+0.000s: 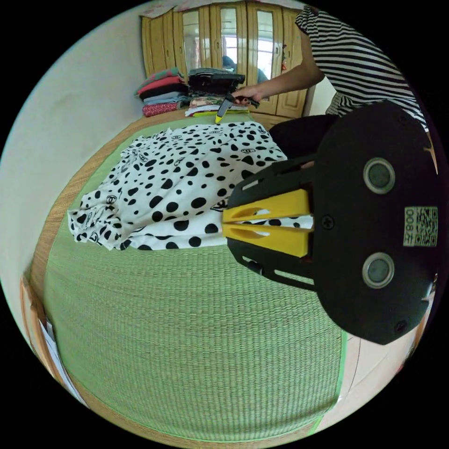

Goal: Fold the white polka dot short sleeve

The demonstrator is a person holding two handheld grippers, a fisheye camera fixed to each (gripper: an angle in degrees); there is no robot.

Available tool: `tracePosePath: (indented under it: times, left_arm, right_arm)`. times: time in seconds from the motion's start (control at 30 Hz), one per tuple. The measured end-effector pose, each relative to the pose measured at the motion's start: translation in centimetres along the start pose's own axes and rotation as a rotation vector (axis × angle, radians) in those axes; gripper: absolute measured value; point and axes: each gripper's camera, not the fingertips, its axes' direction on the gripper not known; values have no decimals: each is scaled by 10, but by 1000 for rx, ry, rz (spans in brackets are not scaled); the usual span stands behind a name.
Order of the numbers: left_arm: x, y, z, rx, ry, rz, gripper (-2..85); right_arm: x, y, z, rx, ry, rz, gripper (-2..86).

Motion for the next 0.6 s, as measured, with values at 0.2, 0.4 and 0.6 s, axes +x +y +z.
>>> tracePosePath:
  times: [0.2,0.4,0.6]
  left_arm:
    - [-15,18,-17,105,93,-40,10]
    - [-19,30,-4,63,134,-15,54]
    - [-8,33,28,-34,-26,34,18]
  right_arm:
    - [8,24,9,-27,-5,15,54]
    - [15,47,17,-43,1,28,56]
    - [21,54,21,-51,0,36,54]
